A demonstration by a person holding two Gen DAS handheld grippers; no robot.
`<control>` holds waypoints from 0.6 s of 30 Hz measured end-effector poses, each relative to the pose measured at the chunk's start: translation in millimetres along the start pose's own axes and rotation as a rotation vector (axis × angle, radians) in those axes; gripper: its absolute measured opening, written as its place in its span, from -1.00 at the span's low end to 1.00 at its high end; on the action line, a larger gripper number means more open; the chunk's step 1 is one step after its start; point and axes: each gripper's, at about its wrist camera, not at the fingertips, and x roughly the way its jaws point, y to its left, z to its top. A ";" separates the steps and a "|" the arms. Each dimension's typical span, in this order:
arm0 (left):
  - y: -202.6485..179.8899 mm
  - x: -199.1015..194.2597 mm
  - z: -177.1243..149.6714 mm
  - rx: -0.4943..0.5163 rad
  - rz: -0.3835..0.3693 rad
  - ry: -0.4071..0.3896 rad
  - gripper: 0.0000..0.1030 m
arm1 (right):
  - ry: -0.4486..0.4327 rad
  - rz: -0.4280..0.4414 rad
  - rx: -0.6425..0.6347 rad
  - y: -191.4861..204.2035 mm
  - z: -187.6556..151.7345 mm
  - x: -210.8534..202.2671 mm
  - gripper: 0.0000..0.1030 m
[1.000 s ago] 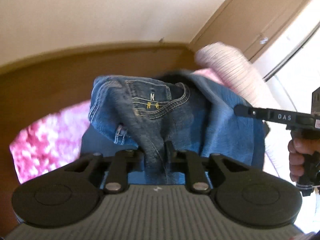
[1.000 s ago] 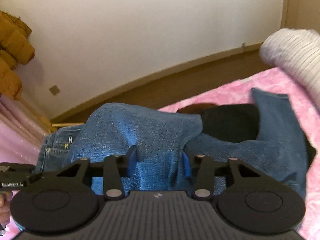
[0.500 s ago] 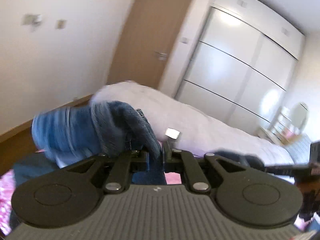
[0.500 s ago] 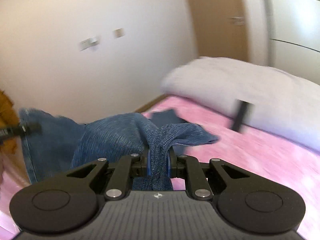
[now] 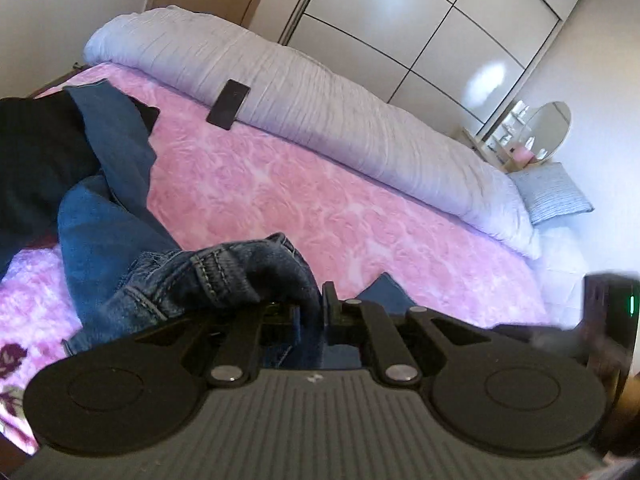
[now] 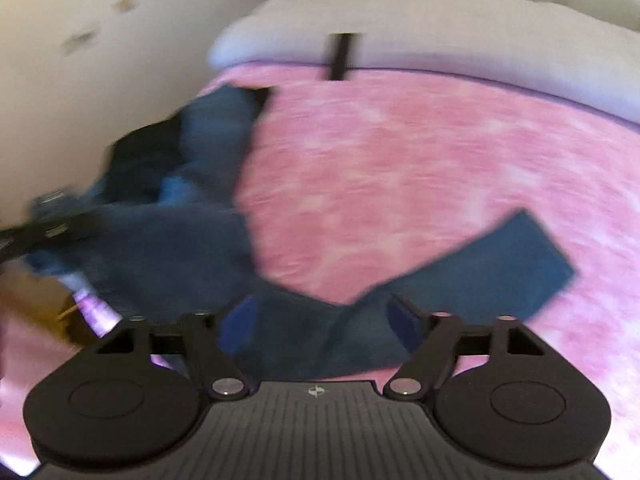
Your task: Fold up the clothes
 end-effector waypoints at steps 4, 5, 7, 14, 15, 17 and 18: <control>17.2 -22.4 21.5 -0.001 -0.037 0.008 -0.89 | -0.016 0.110 -0.301 67.5 -12.9 28.1 0.72; 17.9 -30.1 25.3 0.001 -0.045 0.006 -0.89 | -0.046 0.116 -0.355 84.5 -11.9 35.8 0.72; 22.6 -41.4 34.1 0.003 -0.064 0.008 -0.89 | -0.103 0.136 -0.446 116.6 -6.2 53.6 0.72; 40.3 -48.7 51.9 0.027 -0.136 0.030 -0.86 | -0.139 0.123 -0.547 166.5 33.9 101.7 -0.84; 42.3 -43.8 54.6 0.024 -0.179 0.042 -0.82 | -0.134 0.111 -0.550 167.6 38.1 102.5 -0.93; 43.7 -36.5 60.0 0.026 -0.289 0.066 -0.75 | -0.170 0.037 -0.536 148.3 45.4 76.6 -0.94; 42.2 -36.8 61.1 0.035 -0.368 0.083 -0.72 | -0.188 0.000 -0.529 138.6 49.0 63.7 -0.95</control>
